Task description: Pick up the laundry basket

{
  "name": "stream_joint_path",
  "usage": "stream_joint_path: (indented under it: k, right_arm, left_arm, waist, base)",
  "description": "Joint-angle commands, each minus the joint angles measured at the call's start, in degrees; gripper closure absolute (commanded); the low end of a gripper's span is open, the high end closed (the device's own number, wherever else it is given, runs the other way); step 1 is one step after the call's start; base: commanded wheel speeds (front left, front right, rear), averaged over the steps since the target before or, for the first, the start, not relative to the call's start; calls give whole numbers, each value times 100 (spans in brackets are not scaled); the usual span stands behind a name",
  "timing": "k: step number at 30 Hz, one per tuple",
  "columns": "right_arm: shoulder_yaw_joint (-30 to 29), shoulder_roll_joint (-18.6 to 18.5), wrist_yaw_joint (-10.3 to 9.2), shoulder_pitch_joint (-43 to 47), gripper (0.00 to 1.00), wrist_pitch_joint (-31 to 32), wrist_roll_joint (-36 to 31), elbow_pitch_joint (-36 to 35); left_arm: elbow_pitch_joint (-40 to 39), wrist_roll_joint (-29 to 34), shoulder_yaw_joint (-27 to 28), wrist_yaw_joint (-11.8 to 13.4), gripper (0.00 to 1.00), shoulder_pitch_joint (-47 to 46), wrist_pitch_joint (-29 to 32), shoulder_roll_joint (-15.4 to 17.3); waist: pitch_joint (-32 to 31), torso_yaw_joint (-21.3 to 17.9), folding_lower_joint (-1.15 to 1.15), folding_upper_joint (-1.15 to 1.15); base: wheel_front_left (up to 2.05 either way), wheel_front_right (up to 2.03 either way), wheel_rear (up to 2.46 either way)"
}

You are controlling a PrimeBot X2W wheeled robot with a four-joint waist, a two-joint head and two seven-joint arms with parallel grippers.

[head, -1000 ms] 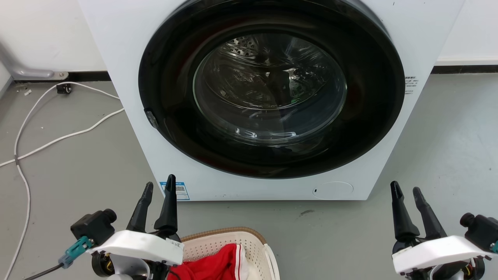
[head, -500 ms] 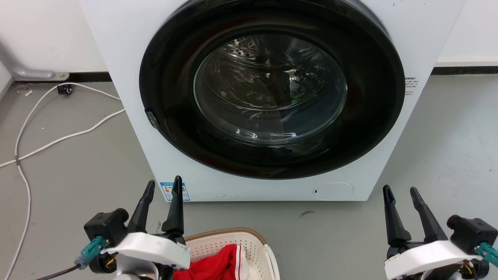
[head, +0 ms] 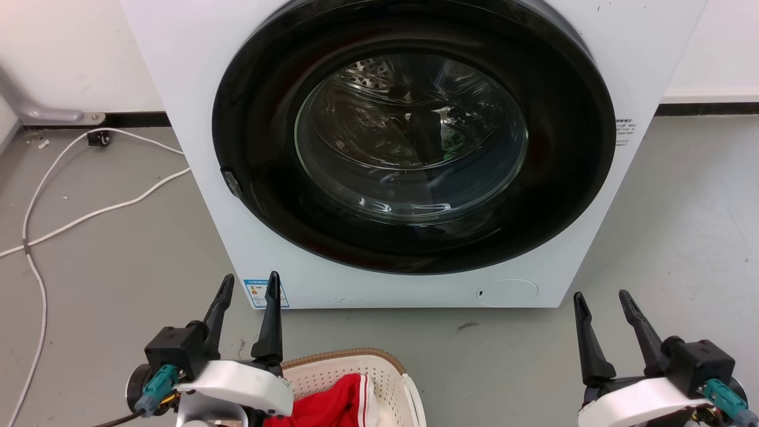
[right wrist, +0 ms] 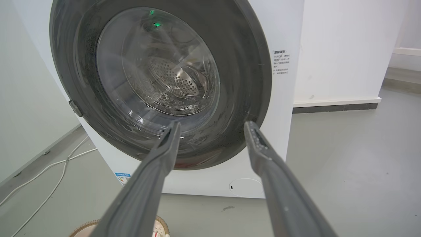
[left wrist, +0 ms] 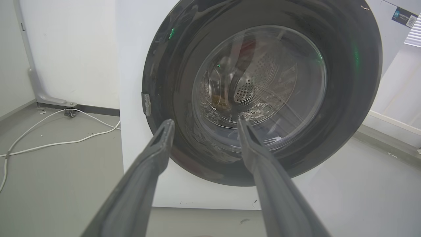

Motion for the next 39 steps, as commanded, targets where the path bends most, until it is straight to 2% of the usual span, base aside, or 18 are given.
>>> stream_joint_path:
  k: [1, 15, 39]
  right_arm:
    - [13, 11, 0, 27, 0, -45, -127, -46]
    - [10, 14, -1, 102, 0, -218, -837, -8]
    - [49, 19, -1, 203, 0, -471, -1402, -11]
  left_arm:
    - [-39, 105, -22, 32, 0, 34, -42, 44]
    - [54, 713, -70, 158, 0, 107, -214, 84]
    - [200, 1524, 85, -2, 0, 181, -472, -109]
  waist:
    - [0, 0, 0, 0]
    - [-6, -15, 0, 0]
    - [-6, 14, 0, 0]
  base:
    - [0, 0, 0]
    - [0, 0, 0]
    - [0, 0, 0]
